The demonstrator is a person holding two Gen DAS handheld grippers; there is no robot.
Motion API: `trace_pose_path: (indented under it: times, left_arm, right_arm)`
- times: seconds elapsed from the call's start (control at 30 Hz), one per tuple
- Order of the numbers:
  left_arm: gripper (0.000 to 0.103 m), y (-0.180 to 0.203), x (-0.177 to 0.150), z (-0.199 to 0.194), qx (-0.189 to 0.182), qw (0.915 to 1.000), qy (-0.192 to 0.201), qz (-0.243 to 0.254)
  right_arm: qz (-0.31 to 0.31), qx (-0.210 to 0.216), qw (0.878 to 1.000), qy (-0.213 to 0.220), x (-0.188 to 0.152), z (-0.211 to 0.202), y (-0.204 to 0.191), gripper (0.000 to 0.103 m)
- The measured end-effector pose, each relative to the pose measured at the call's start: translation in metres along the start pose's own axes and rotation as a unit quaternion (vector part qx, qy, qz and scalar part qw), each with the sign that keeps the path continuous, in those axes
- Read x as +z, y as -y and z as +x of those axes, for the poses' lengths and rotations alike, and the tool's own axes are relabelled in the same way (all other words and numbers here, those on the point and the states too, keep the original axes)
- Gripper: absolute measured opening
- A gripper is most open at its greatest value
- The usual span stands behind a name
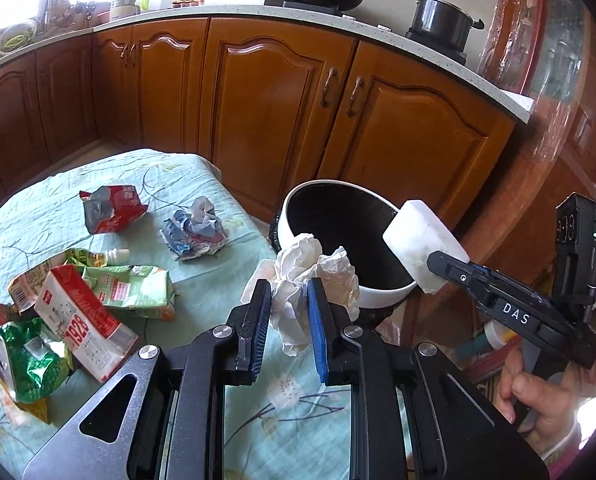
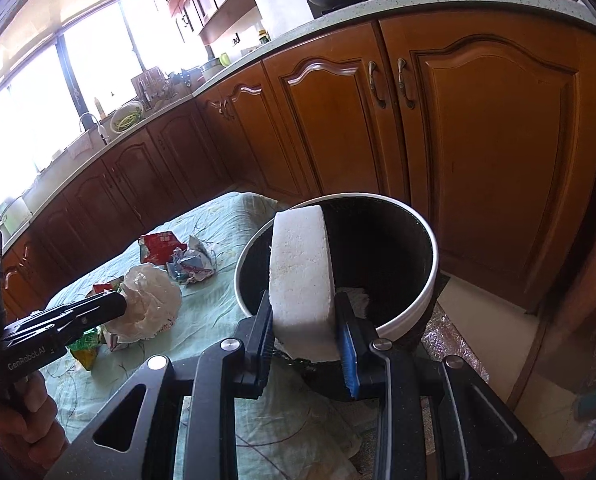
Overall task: Collect trash
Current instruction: 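Carry tissue and foam block over the black bin and open both tools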
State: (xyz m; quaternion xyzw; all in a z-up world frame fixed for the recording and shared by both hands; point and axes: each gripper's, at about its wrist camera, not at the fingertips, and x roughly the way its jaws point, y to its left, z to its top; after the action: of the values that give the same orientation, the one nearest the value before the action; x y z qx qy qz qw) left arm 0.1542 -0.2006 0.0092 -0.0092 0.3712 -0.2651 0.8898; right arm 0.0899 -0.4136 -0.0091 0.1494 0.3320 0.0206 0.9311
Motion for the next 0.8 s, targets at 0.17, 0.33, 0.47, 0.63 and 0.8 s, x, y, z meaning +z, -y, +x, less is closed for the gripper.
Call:
trace_pose_path:
  times: [0.17,0.33,0.47,0.63,0.8]
  left_arm:
    - [0.018,0.012,0.016,0.021,-0.003,0.9999,-0.011,0.011]
    - [0.018,0.024,0.037,0.047,-0.005,0.9995,-0.026,0.017]
    - [0.019,0.035,0.05,0.066,-0.003,0.9989,-0.033,0.032]
    - [0.021,0.044,0.058,0.087,0.004,0.998,-0.044,0.044]
    - [0.043,0.046,0.058,0.102,0.003,0.9973,-0.059,0.044]
  right_arm:
    - [0.006,-0.008,1.0,-0.011,0.008,0.011,0.013,0.029]
    - [0.008,-0.012,1.0,-0.021,0.019,0.021,0.022,0.029]
    - [0.005,-0.013,0.999,-0.029,0.026,0.028,0.026,0.03]
    - [0.002,-0.019,0.999,-0.038,0.03,0.038,0.033,0.031]
    - [0.015,-0.019,0.998,-0.05,0.032,0.046,0.037,0.06]
